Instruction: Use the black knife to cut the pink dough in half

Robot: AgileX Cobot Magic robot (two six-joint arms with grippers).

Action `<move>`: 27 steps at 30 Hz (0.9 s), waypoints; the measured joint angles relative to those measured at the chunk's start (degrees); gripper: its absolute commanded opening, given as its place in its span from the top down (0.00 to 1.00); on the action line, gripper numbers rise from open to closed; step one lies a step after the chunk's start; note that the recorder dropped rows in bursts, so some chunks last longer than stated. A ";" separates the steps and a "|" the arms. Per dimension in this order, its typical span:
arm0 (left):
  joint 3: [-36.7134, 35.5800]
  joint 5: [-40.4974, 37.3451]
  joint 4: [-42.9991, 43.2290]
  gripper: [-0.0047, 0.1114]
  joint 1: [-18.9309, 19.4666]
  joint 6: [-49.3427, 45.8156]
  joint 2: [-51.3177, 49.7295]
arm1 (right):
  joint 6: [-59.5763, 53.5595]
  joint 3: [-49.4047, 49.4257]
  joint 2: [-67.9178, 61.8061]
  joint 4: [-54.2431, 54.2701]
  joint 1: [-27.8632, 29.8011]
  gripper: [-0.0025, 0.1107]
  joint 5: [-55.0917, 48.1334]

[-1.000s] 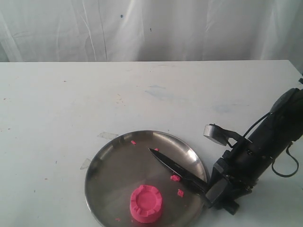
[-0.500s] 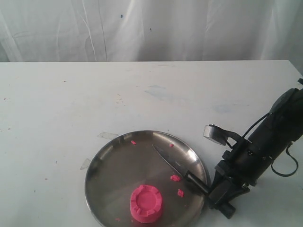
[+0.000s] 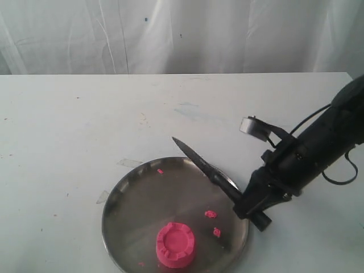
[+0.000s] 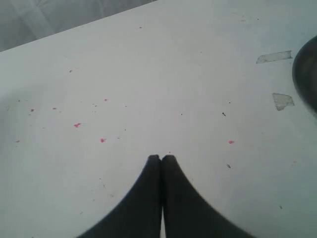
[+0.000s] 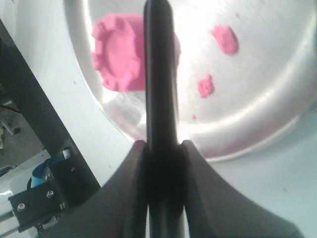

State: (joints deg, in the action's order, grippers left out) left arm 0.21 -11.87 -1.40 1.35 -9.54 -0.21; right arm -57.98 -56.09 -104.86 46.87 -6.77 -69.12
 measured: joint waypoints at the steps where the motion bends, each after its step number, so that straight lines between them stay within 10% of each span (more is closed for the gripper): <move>1: 0.00 0.00 0.00 0.96 0.00 0.00 0.00 | 0.10 -0.22 1.67 0.81 -0.75 0.98 0.00; 9: 0.00 0.00 0.13 0.96 0.00 -0.20 0.00 | 0.24 0.74 15.07 4.11 -5.92 0.98 6.68; 19: 0.00 3.21 1.40 0.96 0.00 -2.91 0.00 | -2.79 13.59 20.65 7.43 -8.61 0.98 46.38; 27: -0.02 62.83 -10.51 0.96 -0.03 29.61 0.21 | -4.04 14.55 11.59 9.94 -8.61 0.98 48.37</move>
State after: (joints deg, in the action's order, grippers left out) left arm 0.20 50.95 -11.91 1.32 20.06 0.00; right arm -62.02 -41.54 -93.27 56.81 -15.38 -20.75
